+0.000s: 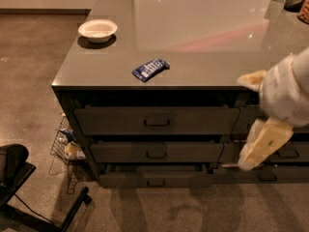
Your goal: Open bottom drawer
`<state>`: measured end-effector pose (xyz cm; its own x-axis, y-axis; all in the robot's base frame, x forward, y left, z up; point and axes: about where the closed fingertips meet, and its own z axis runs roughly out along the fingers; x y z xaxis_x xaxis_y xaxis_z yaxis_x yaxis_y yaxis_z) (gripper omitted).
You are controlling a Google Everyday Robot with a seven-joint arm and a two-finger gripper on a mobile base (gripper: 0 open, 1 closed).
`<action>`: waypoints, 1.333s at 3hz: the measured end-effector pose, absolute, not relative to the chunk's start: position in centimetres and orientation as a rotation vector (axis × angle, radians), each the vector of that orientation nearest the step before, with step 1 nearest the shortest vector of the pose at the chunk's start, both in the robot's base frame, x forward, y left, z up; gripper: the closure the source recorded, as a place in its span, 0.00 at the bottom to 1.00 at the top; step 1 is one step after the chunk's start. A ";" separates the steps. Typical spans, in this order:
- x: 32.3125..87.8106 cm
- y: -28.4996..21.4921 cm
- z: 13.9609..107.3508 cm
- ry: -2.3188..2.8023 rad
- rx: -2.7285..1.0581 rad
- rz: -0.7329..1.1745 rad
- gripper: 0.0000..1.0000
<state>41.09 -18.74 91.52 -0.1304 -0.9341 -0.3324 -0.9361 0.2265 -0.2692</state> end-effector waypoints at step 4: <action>40.9 -13.0 66.5 1.834 -1.789 0.162 0.00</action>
Offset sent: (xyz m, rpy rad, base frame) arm 0.0592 0.0660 -0.2816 0.2167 -0.3433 0.1147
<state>40.89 -12.99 66.46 0.0541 -0.8815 -0.4691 -0.9499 0.0994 -0.2962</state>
